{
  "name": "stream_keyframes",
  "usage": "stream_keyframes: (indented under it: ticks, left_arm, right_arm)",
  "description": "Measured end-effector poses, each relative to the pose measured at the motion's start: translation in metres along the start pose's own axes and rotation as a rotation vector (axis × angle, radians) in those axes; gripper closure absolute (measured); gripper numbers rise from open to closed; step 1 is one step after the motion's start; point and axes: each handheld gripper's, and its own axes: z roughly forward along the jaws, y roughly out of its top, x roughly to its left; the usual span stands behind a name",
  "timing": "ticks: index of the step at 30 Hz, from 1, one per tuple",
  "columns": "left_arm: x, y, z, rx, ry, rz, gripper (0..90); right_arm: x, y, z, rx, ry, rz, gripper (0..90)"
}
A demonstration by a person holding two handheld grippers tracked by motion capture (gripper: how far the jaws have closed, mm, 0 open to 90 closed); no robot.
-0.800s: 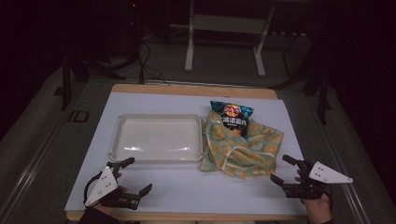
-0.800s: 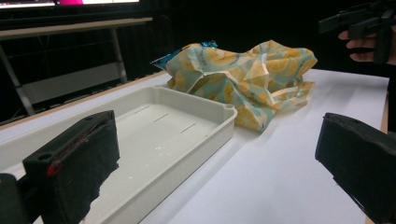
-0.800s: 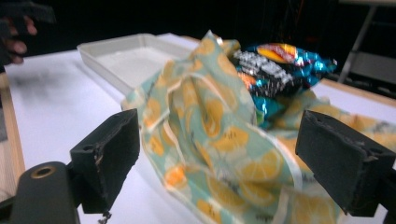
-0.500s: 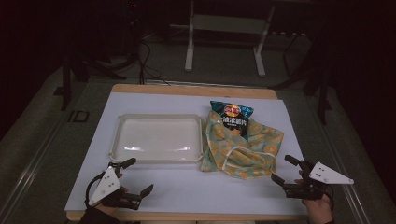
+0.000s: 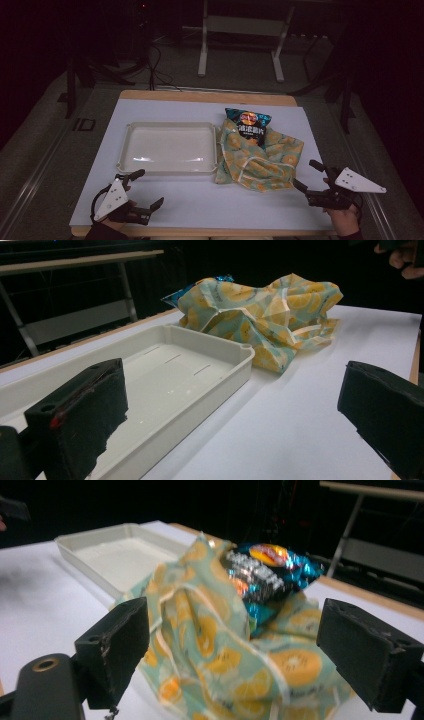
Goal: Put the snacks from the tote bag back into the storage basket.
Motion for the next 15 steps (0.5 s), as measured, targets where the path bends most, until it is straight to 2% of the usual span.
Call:
stream_keyframes:
  ticks: [3,8,12,15]
  left_arm:
    - [0.000,0.000,0.000,0.000,0.002,-0.001,0.1]
    - [-0.001,0.000,0.000,0.004,0.001,0.002,0.1]
    - [-0.002,0.000,0.000,0.008,0.000,0.006,0.1]
    - [-0.002,0.000,0.000,0.011,-0.001,0.005,0.1]
  right_arm:
    - [-0.002,0.007,-0.001,-0.027,-0.007,-0.013,13.4]
    - [-0.006,0.020,0.000,-0.040,-0.021,-0.026,12.7]
    - [-0.010,0.033,0.005,-0.034,-0.044,-0.028,11.3]
    - [-0.011,0.041,0.010,-0.036,-0.084,-0.030,10.9]
